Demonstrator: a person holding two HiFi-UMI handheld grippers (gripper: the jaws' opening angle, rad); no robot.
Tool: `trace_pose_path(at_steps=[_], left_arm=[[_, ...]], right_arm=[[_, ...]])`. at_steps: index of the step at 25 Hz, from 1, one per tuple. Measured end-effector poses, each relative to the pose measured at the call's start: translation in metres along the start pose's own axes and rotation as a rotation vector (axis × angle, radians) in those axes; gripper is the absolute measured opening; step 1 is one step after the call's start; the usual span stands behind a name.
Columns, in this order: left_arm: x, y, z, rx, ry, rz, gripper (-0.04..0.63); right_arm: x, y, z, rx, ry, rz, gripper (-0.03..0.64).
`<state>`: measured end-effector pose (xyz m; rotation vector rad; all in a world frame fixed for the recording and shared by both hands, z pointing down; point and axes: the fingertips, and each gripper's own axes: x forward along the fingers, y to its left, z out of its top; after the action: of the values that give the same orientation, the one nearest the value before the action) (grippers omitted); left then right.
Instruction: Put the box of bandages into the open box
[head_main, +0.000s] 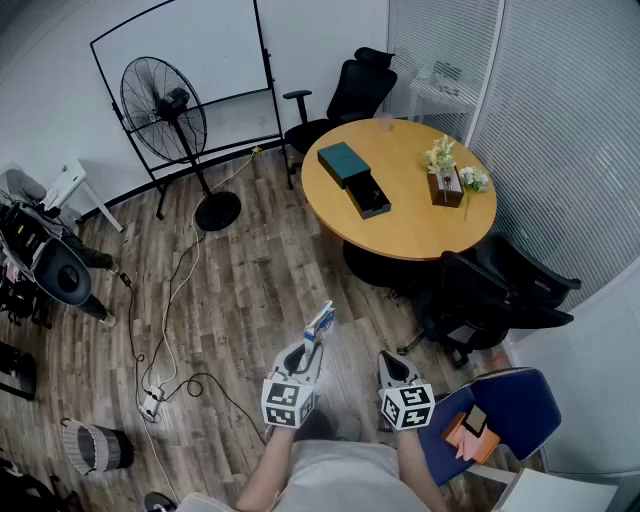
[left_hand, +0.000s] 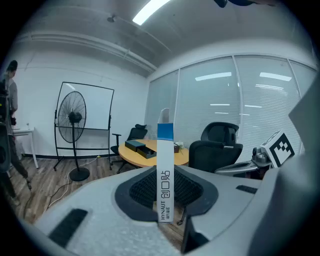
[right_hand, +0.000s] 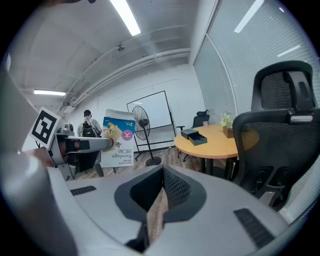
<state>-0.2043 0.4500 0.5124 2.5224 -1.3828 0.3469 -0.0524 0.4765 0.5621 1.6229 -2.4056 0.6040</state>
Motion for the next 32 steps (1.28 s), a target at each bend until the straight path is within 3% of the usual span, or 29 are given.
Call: trace_pose_path(at_steps=[7,16,23,32], left_arm=[[-0.001,-0.005,0.002,-0.005,0.003,-0.037,0.08],[-0.01,-0.002,0.003,0.021,-0.008,-0.007,0.08],[-0.016,0.012,-0.002,-0.046,-0.059,-0.004,0.08],[0.024,0.035,0.026,-0.021,-0.126,-0.024,0.078]], right_arm=[[-0.002,-0.001,0.002,0.005,-0.003,-0.003,-0.015],[-0.004,0.002,0.001,0.008,-0.009,0.029,-0.015],[0.002,0.009,-0.012,-0.009,0.013,0.05,-0.015],[0.038,-0.001,0.031,-0.02,-0.087,0.108,-0.006]])
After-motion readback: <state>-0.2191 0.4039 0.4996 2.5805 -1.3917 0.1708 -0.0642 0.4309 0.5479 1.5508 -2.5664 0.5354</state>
